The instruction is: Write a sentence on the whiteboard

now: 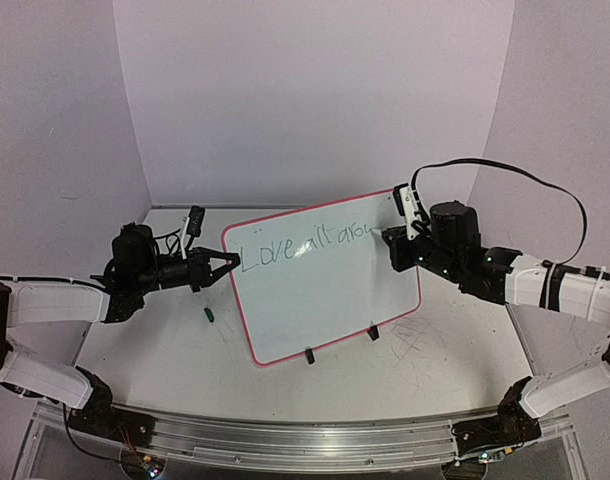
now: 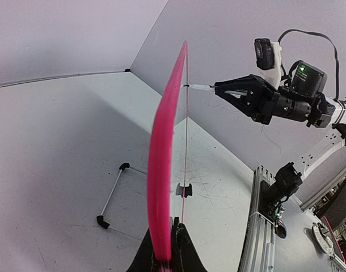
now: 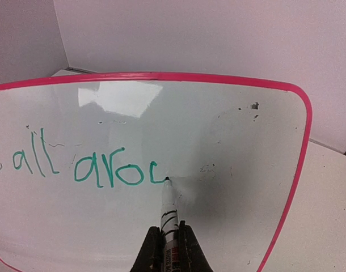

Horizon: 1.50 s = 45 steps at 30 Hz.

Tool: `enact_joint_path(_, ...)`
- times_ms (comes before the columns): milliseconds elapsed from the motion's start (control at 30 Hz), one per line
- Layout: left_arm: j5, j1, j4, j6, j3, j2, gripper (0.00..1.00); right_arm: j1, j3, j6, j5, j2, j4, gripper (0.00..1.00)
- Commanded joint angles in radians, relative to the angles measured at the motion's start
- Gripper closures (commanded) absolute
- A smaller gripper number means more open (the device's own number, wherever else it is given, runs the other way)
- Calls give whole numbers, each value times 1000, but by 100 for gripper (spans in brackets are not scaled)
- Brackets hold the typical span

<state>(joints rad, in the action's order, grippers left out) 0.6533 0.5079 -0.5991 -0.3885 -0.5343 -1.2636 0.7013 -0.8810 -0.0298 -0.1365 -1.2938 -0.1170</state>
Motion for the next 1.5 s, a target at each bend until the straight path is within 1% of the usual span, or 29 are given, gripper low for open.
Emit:
enact_joint_path(0,-30,-3,93,92,-4,-14,100,-1,-51,-14,-30,-19,-65,100)
enact_joint_path(400,-31,-4,92,91,0,-9,100,-1,-61,-9,-43,-22,-71,100)
enact_joint_path(800,-31,-4,92,96,-3,-16,100,-1,6,-32,-7,2,-20,100)
enact_joint_path(1267,-32,-3,93,92,0,-11,100,-1,26,-46,-18,25,4,100)
enact_joint_path(1467,-35,-4,93,91,2,-9,100,-1,10,-38,-23,51,5,100)
